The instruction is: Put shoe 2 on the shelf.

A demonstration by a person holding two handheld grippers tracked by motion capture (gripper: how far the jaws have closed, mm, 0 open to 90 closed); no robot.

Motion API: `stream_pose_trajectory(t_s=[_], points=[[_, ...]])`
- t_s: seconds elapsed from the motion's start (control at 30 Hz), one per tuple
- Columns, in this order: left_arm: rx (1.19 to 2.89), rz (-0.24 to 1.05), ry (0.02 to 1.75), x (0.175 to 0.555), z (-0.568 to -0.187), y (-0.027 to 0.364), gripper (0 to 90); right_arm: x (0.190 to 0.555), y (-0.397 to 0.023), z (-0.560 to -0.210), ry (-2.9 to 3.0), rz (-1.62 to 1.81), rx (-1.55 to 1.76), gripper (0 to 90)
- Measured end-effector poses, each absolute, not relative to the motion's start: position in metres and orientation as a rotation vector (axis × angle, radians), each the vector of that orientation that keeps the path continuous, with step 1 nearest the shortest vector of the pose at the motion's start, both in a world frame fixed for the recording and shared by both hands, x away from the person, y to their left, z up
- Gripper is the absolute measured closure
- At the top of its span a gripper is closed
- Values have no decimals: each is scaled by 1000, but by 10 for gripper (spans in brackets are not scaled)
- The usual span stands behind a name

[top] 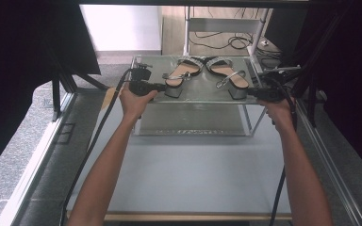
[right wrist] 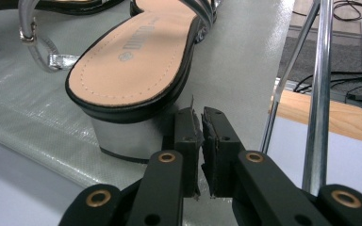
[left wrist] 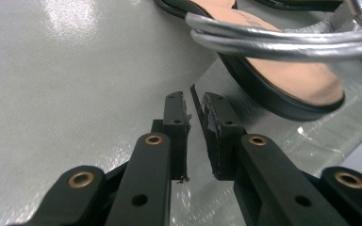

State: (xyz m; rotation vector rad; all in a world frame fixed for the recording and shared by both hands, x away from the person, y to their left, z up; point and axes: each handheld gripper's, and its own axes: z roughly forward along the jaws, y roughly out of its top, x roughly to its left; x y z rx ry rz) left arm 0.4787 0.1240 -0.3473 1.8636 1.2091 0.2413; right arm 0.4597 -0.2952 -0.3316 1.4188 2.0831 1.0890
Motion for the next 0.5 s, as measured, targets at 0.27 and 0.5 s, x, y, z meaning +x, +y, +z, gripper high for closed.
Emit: stream_pose_trajectory(t_s=[0.27,0.5], points=[[1868,219,1163,474,-347,109,828,454,-282,-331,2108,1102,1396,881],[1885,198,1127,469,-345,89,828,450,-264,-330,2156,1117,1358,881]])
